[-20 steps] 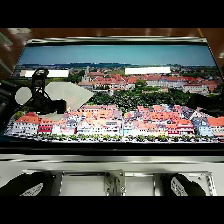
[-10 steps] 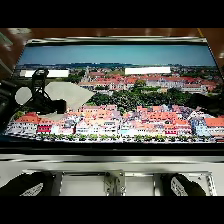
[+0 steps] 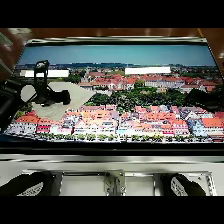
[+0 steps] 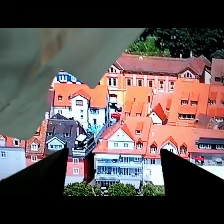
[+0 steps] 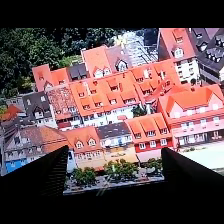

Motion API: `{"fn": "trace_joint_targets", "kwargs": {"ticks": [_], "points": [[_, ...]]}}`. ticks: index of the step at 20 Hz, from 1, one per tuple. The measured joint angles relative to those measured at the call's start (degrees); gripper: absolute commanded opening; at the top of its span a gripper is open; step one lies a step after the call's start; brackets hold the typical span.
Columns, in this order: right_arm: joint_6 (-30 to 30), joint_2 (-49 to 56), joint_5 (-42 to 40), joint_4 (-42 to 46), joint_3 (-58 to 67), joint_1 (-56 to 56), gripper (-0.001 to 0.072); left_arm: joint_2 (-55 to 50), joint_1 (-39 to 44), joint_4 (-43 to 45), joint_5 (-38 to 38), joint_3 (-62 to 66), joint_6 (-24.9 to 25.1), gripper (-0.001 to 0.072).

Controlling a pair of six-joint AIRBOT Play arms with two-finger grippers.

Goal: Fold the shirts.

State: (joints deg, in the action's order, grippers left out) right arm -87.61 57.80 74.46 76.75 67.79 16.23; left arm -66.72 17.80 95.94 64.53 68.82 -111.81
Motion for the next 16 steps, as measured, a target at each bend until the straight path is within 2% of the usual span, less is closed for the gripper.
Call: {"fn": "trace_joint_targets", "kwargs": {"ticks": [4,7,12,13,14,16], "points": [[0.2,0.1,1.2,-0.3,0.0,0.0,0.0697,-7.4,-11.5,1.1,0.6,3.1,2.3,0.0720],[0.2,0.6,2.1,-0.3,0.0,0.0,0.0697,-14.9,-19.6,-4.2,1.3,4.6,3.6,0.0720],[0.2,3.3,3.1,-1.5,-0.1,0.0,0.0697,-25.0,-24.9,-8.2,1.2,5.3,4.0,0.0713],[0.2,4.0,3.1,-2.1,-0.1,0.0,0.0697,-26.3,-25.2,-8.7,0.7,5.4,4.0,0.0491],[0.2,4.5,3.3,-2.8,-0.1,0.0,0.0697,-27.2,-25.4,-9.0,0.2,5.4,4.0,0.0031],[0.7,5.5,3.5,-3.8,-0.1,0.0,0.0697,-28.0,-25.7,-9.5,-1.3,5.9,4.0,0.0036]]}}
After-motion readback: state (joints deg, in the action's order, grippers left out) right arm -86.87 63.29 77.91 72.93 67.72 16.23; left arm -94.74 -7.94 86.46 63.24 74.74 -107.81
